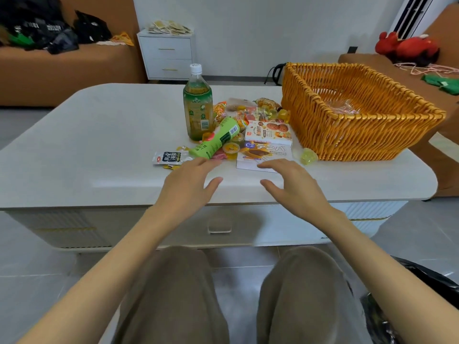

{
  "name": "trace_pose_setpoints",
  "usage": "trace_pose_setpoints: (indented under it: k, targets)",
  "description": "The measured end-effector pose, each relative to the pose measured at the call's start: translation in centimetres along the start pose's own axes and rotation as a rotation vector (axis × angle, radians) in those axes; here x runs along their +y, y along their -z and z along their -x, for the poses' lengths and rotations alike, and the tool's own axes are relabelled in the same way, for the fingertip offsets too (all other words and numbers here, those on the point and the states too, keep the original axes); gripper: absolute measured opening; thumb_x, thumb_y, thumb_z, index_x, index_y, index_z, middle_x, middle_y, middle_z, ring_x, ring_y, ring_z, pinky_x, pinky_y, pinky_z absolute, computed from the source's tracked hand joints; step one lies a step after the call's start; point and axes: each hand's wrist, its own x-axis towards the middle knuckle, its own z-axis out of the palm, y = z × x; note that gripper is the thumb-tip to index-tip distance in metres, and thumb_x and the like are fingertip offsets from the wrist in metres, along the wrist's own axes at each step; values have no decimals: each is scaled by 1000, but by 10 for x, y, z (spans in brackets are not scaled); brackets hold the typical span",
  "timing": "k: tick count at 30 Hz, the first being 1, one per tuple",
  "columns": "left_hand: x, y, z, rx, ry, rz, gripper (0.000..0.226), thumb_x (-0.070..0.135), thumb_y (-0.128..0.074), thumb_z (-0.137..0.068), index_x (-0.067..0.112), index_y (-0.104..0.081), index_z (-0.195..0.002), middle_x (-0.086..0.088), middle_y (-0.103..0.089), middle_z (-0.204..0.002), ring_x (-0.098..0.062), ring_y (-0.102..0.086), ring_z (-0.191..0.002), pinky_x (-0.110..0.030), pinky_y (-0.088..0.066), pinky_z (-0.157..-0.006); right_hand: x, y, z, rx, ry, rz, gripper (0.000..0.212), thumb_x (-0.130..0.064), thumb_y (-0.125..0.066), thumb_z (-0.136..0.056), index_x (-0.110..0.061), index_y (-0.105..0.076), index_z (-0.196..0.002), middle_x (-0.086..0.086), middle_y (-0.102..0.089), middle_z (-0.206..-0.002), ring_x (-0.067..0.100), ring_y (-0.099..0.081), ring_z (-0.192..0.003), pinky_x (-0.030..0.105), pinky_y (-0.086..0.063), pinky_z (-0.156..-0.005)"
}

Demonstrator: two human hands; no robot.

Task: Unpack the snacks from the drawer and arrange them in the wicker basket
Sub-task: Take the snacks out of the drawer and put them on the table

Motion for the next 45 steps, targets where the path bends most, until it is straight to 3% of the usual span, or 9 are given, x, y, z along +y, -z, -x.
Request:
trace_pose_setpoints:
  k: [6,12,16,22,27,32,37,40,45]
  targets:
    - [1,-3,-39,50,-70,145,43,38,-50,-97,36,-46,-139,10,-51,-136,-15,-47,-123,-36,-48,-93,0,-11,-39,55,7,-93,31,-32,-58,-94,-30,-60,-125,-10,-61,-126,13,-53,-118,36,-46,-96]
    - [-22,-25,-101,-23,25,271,43,33,-54,-96,33,-48,-138,8,-53,-134,-14,-51,-118,-34,-48,-91,10,-39,-101,30,-14,-230,27,-23,-59,-93,-25,-63,-120,-6,-64,-110,15,-59,-101,39,-54,-84]
    - [-44,-9,-124,-132,141,341,42,35,-53,-96,35,-48,-138,11,-54,-133,-11,-52,-116,-35,-48,-92,-2,-28,-141,-50,-53,-246,27,-19,-60,-93,-22,-64,-119,-12,-60,-104,13,-57,-90,31,-50,-82]
    - [-69,89,-129,-293,364,382,45,37,-48,-98,37,-41,-142,7,-49,-137,-12,-50,-119,-26,-37,-91,-67,36,-179,-248,-164,-317,27,-15,-61,-92,-18,-65,-118,-3,-64,-115,17,-58,-104,39,-48,-92]
    - [-73,215,-124,-333,457,468,45,33,-49,-98,32,-42,-143,3,-49,-139,-14,-47,-125,-18,-31,-94,-152,124,-212,-386,-243,-370,26,-18,-60,-93,-20,-65,-118,-3,-65,-113,9,-54,-89,26,-44,-80]
    - [-82,308,-125,-345,451,542,45,31,-50,-99,30,-42,-143,4,-47,-140,-11,-47,-125,-15,-31,-98,-206,179,-228,-417,-267,-375,27,-20,-61,-92,-25,-65,-118,-10,-65,-110,7,-59,-84,27,-45,-74]
    - [-101,352,-137,-343,441,562,46,34,-48,-99,31,-40,-144,5,-46,-141,-11,-46,-126,-23,-34,-104,-237,191,-239,-395,-363,-449,28,-18,-59,-92,-24,-65,-119,-12,-64,-112,5,-62,-91,27,-54,-78]
    - [-116,366,-159,-338,439,555,46,34,-47,-100,30,-39,-145,4,-45,-143,-13,-44,-128,-26,-35,-106,-253,187,-267,-390,-394,-467,27,-17,-60,-92,-21,-65,-118,-12,-64,-113,6,-60,-96,18,-49,-79]
    - [-143,386,-172,-309,485,539,46,36,-46,-100,34,-38,-145,8,-46,-143,-12,-44,-129,-23,-33,-103,-279,176,-302,-444,-403,-516,27,-15,-57,-94,-21,-63,-120,-11,-63,-116,10,-62,-95,26,-52,-85]
